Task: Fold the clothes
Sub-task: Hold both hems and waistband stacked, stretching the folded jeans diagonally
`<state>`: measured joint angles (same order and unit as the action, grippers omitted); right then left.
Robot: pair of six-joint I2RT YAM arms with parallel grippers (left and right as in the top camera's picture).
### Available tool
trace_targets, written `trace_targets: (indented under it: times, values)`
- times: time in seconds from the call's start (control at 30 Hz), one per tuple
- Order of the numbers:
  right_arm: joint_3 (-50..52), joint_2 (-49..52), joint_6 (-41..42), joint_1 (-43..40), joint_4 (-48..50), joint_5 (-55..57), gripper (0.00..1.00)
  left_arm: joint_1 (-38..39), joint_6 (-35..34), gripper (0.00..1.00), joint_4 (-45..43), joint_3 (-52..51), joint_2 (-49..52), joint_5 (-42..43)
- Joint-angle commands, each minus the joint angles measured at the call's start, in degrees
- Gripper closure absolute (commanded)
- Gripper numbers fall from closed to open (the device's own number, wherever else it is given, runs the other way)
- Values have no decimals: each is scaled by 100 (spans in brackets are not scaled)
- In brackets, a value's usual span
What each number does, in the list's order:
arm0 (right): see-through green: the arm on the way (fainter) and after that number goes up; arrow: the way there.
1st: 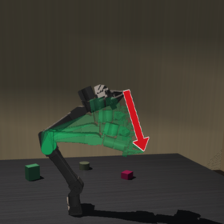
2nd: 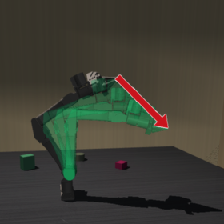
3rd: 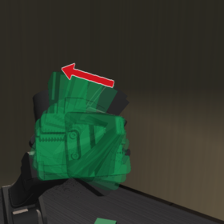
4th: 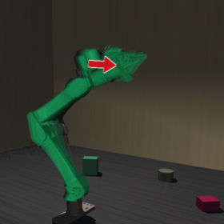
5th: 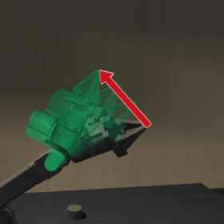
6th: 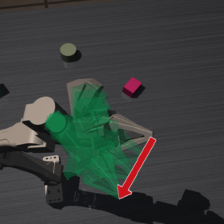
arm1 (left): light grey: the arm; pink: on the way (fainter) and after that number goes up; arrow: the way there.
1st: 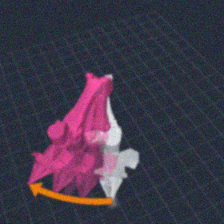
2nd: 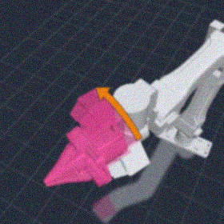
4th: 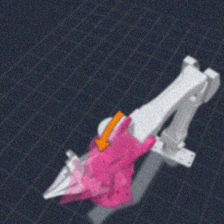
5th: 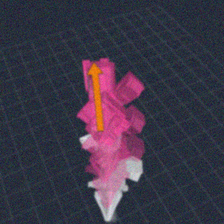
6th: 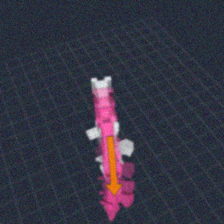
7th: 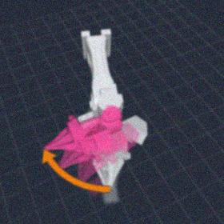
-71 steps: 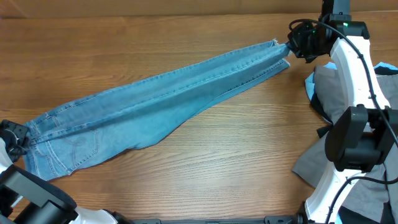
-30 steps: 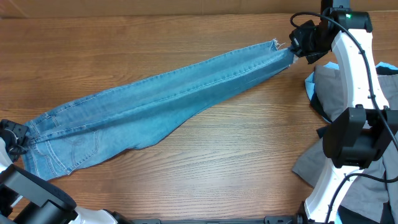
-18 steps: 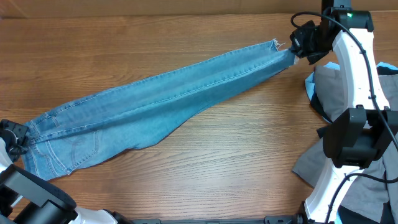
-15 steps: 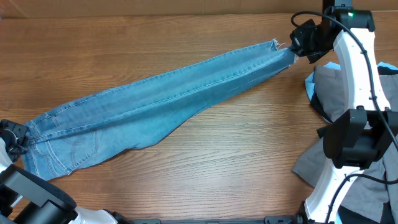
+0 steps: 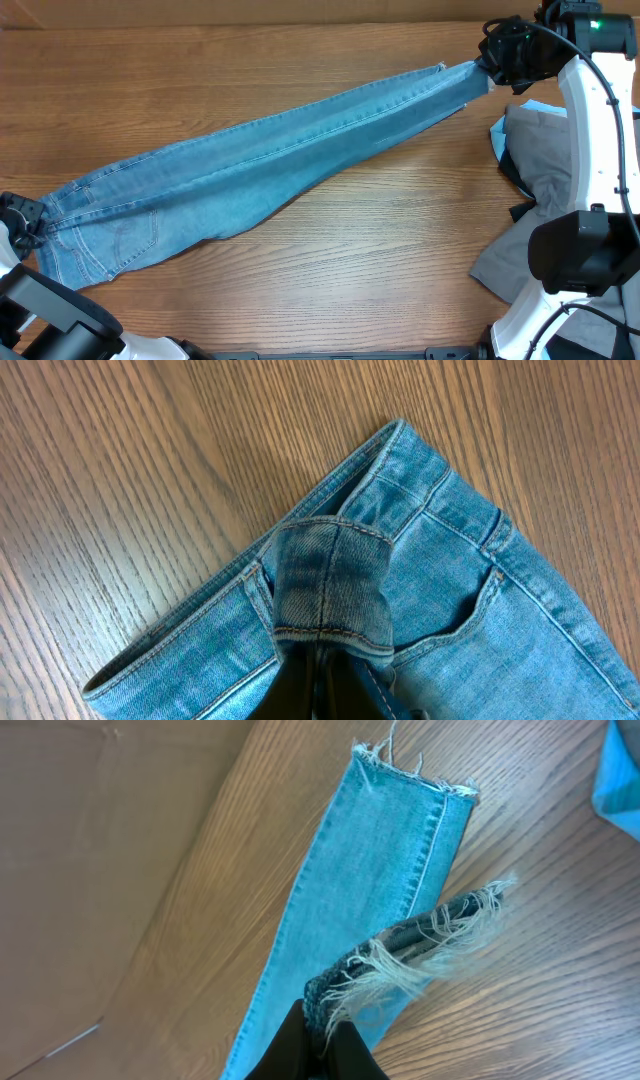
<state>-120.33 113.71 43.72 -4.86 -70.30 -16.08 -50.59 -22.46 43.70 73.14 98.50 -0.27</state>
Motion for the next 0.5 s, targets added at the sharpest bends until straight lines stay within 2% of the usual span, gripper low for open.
trace_targets:
  times: [0.0, 0.47]
  values:
    - [50, 2, 20, -131, 37, 428, 96, -33, -74, 96, -31, 144, 37, -286]
    - [131, 1266, 452, -98, 640, 358, 96, 7, -92, 96, -52, 144, 37, -271]
